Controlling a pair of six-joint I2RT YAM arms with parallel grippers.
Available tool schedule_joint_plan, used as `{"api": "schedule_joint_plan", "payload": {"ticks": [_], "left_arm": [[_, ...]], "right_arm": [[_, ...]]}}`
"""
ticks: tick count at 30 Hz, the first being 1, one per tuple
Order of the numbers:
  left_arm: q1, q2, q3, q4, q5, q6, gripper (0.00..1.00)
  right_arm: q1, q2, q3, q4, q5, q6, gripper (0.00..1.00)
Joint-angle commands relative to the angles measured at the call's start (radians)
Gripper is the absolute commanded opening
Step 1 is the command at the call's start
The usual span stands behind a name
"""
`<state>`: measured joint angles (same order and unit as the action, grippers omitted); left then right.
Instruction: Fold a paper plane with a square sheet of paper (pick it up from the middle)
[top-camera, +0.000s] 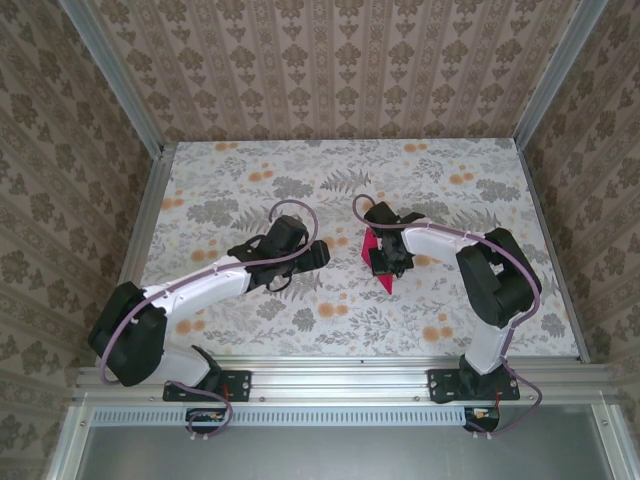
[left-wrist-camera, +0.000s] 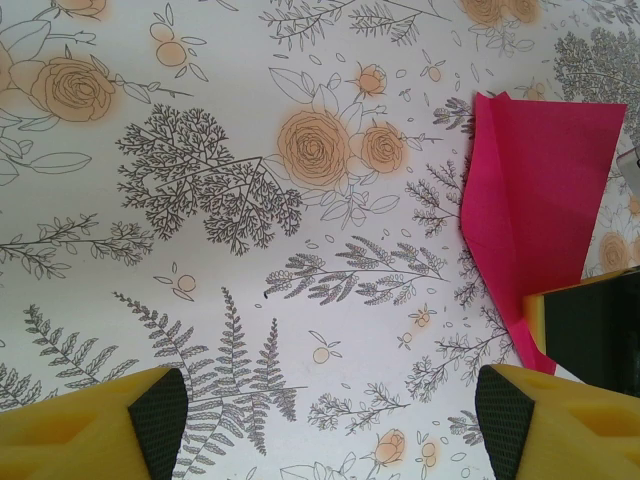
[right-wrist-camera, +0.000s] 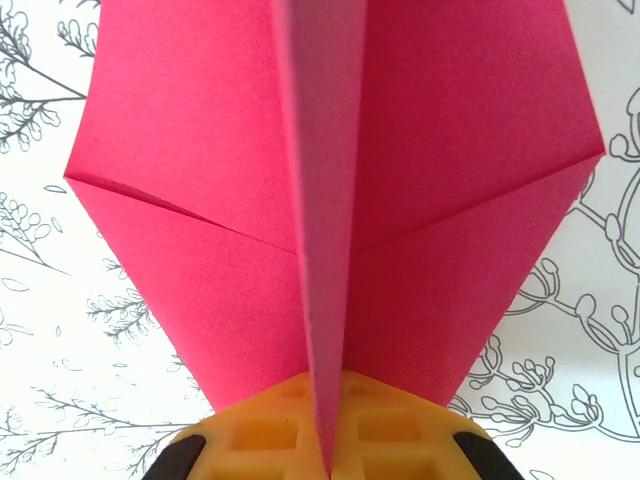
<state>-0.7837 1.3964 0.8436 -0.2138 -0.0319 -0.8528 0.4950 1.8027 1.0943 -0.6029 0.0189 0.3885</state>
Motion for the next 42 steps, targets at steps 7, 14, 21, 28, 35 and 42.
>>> {"api": "schedule_joint_plan", "payload": {"ticks": [7, 14, 21, 28, 35, 42], "left_arm": [[0.004, -0.014, -0.009, -0.045, -0.044, -0.009, 0.79], [0.005, -0.031, -0.011, -0.058, -0.064, -0.011, 0.81], [0.003, -0.074, -0.033, -0.067, -0.094, -0.003, 0.94], [0.003, -0.096, -0.045, -0.083, -0.112, -0.005, 1.00], [0.003, -0.096, -0.042, -0.090, -0.115, -0.005, 1.00], [0.005, -0.097, -0.033, -0.104, -0.121, 0.003, 1.00]], "right_arm": [[-0.016, 0.005, 0.100, -0.030, 0.000, 0.006, 0.05], [-0.031, 0.135, 0.287, -0.090, -0.020, 0.020, 0.06], [-0.035, 0.249, 0.416, -0.138, -0.014, 0.053, 0.07], [-0.036, 0.303, 0.442, -0.152, 0.002, 0.089, 0.10], [-0.036, 0.328, 0.441, -0.148, -0.022, 0.089, 0.13], [-0.036, 0.256, 0.462, -0.186, -0.005, 0.071, 0.21]]}}
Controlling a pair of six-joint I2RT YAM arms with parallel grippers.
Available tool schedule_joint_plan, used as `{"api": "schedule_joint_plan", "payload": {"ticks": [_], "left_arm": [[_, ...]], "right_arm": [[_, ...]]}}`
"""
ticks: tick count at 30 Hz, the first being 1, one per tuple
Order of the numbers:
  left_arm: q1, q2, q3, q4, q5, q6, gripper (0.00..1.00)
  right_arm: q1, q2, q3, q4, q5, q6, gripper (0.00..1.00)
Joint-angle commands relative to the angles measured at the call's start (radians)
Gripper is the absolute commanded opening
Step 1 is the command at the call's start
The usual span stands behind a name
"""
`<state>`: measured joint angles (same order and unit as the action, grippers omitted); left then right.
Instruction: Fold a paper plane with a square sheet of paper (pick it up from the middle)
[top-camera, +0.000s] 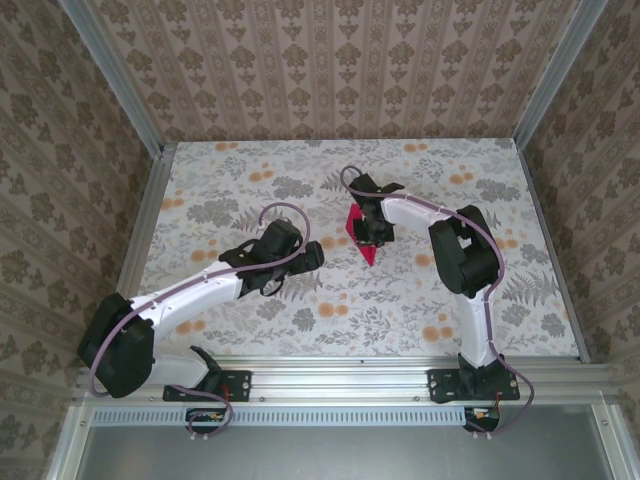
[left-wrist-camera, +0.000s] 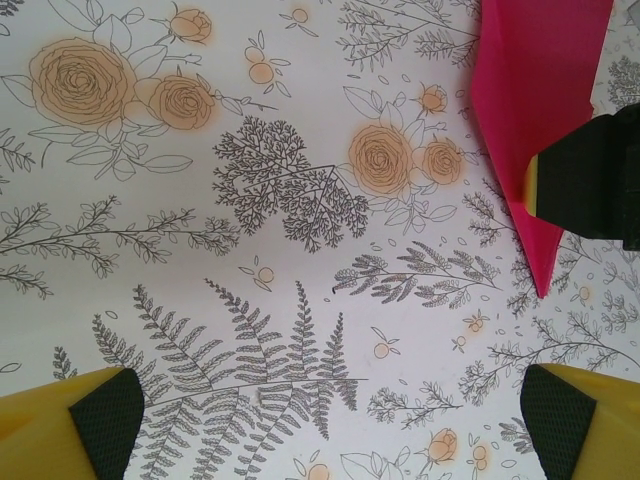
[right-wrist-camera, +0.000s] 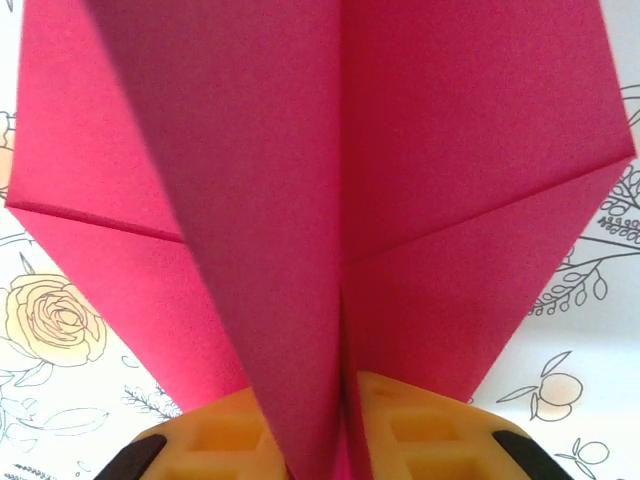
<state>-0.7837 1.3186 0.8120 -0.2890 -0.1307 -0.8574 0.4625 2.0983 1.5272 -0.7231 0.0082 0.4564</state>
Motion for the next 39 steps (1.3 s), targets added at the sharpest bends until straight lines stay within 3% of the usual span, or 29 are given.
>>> {"api": "schedule_joint_plan", "payload": {"ticks": [1, 5, 9, 16, 19, 25, 28, 33, 39], "left_arm": [[0.004, -0.019, 0.000, -0.031, -0.023, 0.008, 1.00], [0.003, -0.028, 0.004, -0.042, -0.037, 0.011, 1.00], [0.005, -0.033, 0.010, -0.057, -0.057, 0.023, 1.00], [0.005, -0.038, 0.042, -0.099, -0.103, 0.051, 1.00], [0.005, -0.055, 0.045, -0.125, -0.158, 0.066, 1.00], [0.017, -0.123, 0.048, -0.199, -0.330, 0.132, 1.00], [0.041, -0.166, 0.036, -0.225, -0.412, 0.170, 1.00], [0.149, -0.253, -0.024, -0.211, -0.465, 0.245, 1.00], [0.320, -0.323, -0.075, -0.165, -0.462, 0.356, 1.00]], "right_arm": [[-0.003, -0.056, 0.032, -0.071, 0.008, -0.003, 0.23], [-0.004, -0.127, 0.041, -0.102, 0.022, -0.020, 0.32], [-0.004, -0.212, 0.032, -0.127, 0.037, -0.035, 0.48], [-0.004, -0.469, -0.062, -0.067, 0.155, -0.056, 0.56], [-0.004, -0.644, -0.181, 0.039, 0.284, -0.080, 0.63], [-0.020, -0.990, -0.561, 0.382, 0.589, -0.245, 0.98], [-0.070, -1.102, -0.778, 0.588, 0.638, -0.333, 1.00], [-0.218, -1.101, -0.995, 0.782, 0.624, -0.339, 1.00], [-0.332, -0.897, -1.126, 1.116, 0.513, -0.390, 1.00]]}}
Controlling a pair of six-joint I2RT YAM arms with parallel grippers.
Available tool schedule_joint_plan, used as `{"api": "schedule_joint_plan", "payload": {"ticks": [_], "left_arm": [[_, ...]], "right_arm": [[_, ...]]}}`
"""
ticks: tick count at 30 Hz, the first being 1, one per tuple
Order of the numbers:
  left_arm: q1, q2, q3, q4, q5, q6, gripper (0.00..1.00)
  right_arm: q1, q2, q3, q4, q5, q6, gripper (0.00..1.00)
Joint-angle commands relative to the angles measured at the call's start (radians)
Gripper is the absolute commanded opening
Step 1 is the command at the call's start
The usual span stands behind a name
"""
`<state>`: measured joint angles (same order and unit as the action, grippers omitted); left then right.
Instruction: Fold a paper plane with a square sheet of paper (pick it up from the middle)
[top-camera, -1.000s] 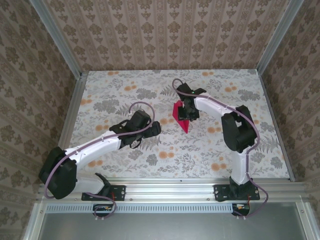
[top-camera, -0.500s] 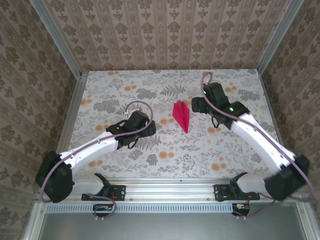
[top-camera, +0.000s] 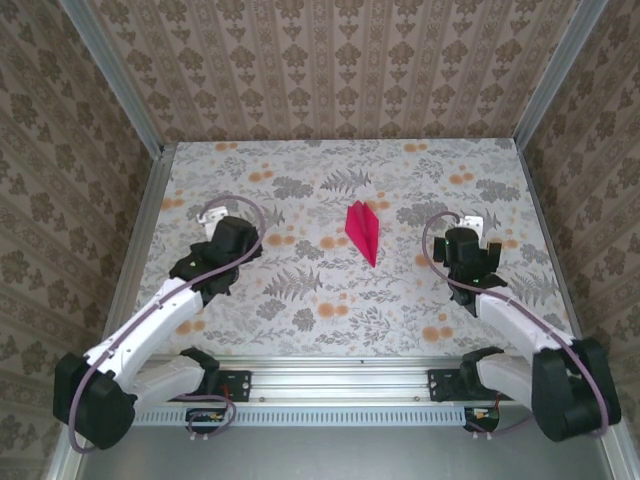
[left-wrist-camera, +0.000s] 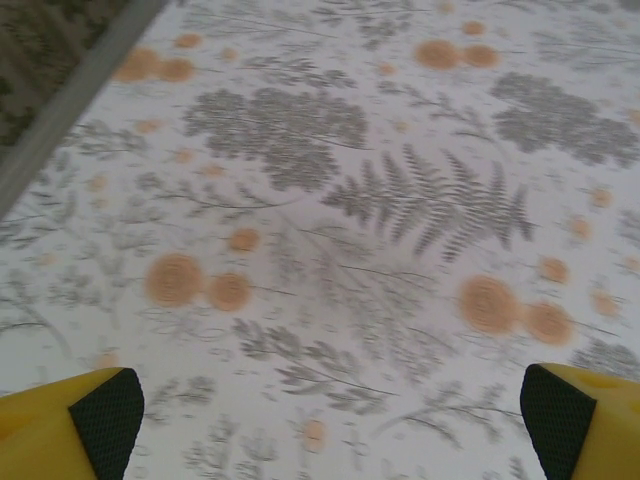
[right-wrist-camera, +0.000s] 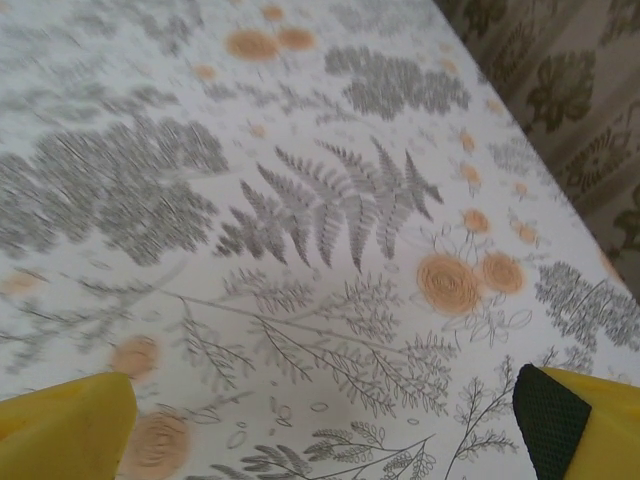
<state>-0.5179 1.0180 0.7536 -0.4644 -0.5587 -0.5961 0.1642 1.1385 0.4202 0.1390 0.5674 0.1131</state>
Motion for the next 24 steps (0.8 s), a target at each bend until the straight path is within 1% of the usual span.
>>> {"api": "schedule_joint_plan", "payload": {"ticks": [1, 3, 5, 7, 9, 12, 13, 14, 15, 16, 17, 18, 19, 20, 21, 22, 23, 24], "left_arm": [[0.112, -0.022, -0.014, 0.012, -0.019, 0.114, 1.00], [0.190, -0.019, -0.008, 0.022, 0.009, 0.150, 1.00], [0.253, -0.020, -0.020, 0.074, 0.034, 0.194, 1.00], [0.296, -0.026, -0.050, 0.165, 0.042, 0.261, 1.00], [0.330, -0.036, -0.072, 0.224, 0.041, 0.307, 1.00], [0.389, -0.043, -0.105, 0.283, 0.089, 0.351, 1.00], [0.412, -0.042, -0.117, 0.304, 0.109, 0.358, 1.00], [0.428, -0.041, -0.126, 0.319, 0.115, 0.364, 1.00], [0.447, -0.039, -0.137, 0.337, 0.115, 0.363, 1.00], [0.465, -0.036, -0.146, 0.360, 0.119, 0.355, 1.00], [0.478, -0.034, -0.158, 0.388, 0.126, 0.351, 1.00], [0.487, -0.025, -0.171, 0.425, 0.134, 0.355, 1.00], [0.490, -0.015, -0.182, 0.469, 0.151, 0.382, 1.00], [0.491, 0.000, -0.188, 0.504, 0.156, 0.411, 1.00], [0.493, 0.023, -0.189, 0.535, 0.157, 0.442, 1.00], [0.499, 0.050, -0.185, 0.558, 0.163, 0.466, 1.00], [0.504, 0.072, -0.179, 0.570, 0.175, 0.475, 1.00], [0.510, 0.096, -0.173, 0.585, 0.198, 0.481, 1.00]], "right_arm": [[-0.047, 0.088, 0.003, 0.243, -0.066, -0.040, 1.00], [-0.078, 0.157, 0.020, 0.346, -0.122, -0.055, 1.00], [-0.101, 0.222, 0.015, 0.503, -0.181, -0.084, 1.00], [-0.131, 0.274, 0.077, 0.432, -0.293, -0.071, 1.00], [-0.149, 0.313, 0.121, 0.390, -0.364, -0.062, 1.00], [-0.158, 0.313, 0.104, 0.447, -0.479, -0.067, 1.00], [-0.160, 0.314, 0.065, 0.528, -0.510, -0.063, 1.00], [-0.158, 0.341, 0.012, 0.645, -0.532, -0.077, 1.00], [-0.157, 0.407, -0.050, 0.842, -0.546, -0.080, 1.00], [-0.153, 0.441, -0.094, 0.970, -0.522, -0.078, 1.00], [-0.154, 0.405, -0.107, 0.918, -0.484, -0.066, 1.00], [-0.153, 0.393, -0.106, 0.904, -0.467, -0.061, 1.00], [-0.152, 0.418, -0.105, 0.949, -0.465, -0.064, 1.00], [-0.144, 0.424, -0.092, 0.925, -0.450, -0.066, 1.00], [-0.139, 0.408, -0.061, 0.831, -0.414, -0.058, 1.00], [-0.136, 0.412, -0.038, 0.803, -0.394, -0.055, 1.00], [-0.136, 0.416, -0.047, 0.827, -0.393, -0.057, 1.00], [-0.134, 0.413, -0.043, 0.815, -0.388, -0.055, 1.00]]}}
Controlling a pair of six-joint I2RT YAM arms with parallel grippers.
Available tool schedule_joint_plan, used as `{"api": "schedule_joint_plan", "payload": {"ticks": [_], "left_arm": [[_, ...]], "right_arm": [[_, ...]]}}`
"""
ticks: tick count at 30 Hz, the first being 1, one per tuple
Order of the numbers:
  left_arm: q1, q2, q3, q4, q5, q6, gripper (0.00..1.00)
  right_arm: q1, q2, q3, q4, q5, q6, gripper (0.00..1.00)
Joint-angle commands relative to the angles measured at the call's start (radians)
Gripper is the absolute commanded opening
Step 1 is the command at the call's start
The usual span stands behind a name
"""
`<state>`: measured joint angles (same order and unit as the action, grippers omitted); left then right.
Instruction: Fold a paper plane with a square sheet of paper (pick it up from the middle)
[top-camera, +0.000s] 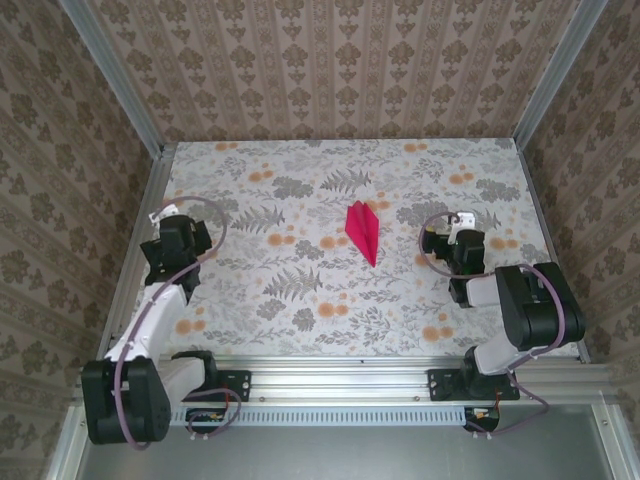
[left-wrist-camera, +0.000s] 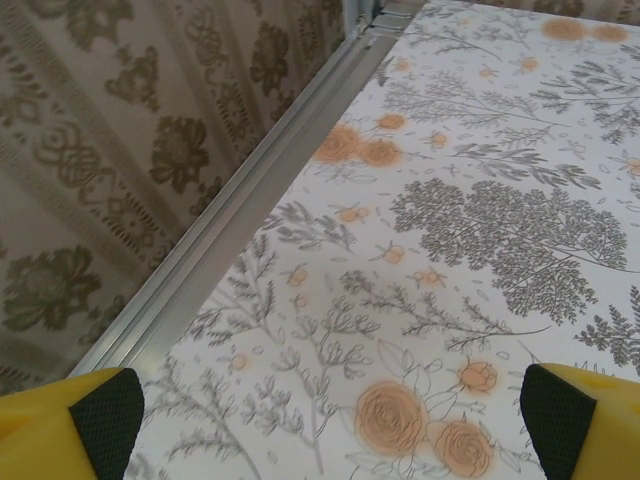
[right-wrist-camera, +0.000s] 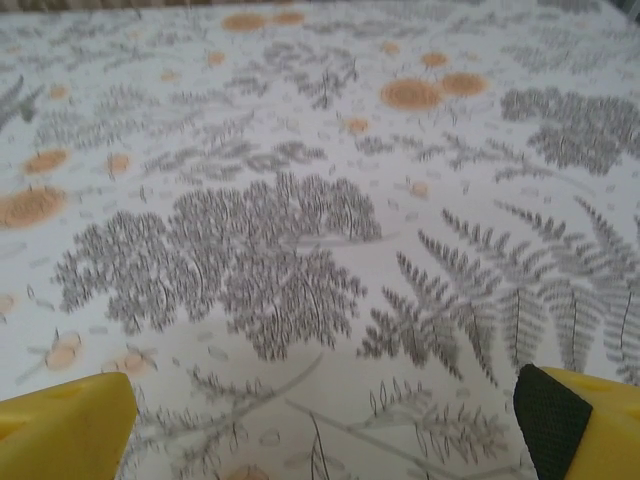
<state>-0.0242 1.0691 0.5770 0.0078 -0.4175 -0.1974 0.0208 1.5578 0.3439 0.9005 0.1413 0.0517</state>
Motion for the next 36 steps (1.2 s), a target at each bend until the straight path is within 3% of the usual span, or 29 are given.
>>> {"api": "schedule_joint_plan", "payload": {"ticks": [1, 7, 12, 15, 19, 28, 36], "left_arm": [[0.018, 0.066, 0.005, 0.145, 0.076, 0.085, 1.00], [0.018, 0.229, -0.017, 0.372, 0.142, 0.186, 1.00], [0.035, 0.278, 0.005, 0.442, 0.268, 0.135, 1.00], [-0.006, 0.294, 0.004, 0.387, 0.236, 0.185, 1.00], [-0.036, 0.300, -0.099, 0.517, 0.210, 0.186, 1.00], [-0.011, 0.459, -0.172, 0.836, 0.299, 0.228, 1.00], [-0.013, 0.451, -0.169, 0.811, 0.294, 0.226, 1.00]], "right_arm": [[0.008, -0.005, 0.029, 0.063, 0.041, 0.005, 1.00], [0.010, -0.008, 0.026, 0.066, 0.041, 0.006, 1.00], [0.011, -0.006, 0.027, 0.066, 0.037, 0.004, 1.00], [0.010, -0.007, 0.027, 0.066, 0.037, 0.004, 1.00], [0.010, -0.008, 0.027, 0.066, 0.037, 0.004, 1.00], [0.010, -0.008, 0.027, 0.064, 0.035, 0.004, 1.00], [0.010, -0.008, 0.027, 0.064, 0.033, 0.004, 1.00]]}}
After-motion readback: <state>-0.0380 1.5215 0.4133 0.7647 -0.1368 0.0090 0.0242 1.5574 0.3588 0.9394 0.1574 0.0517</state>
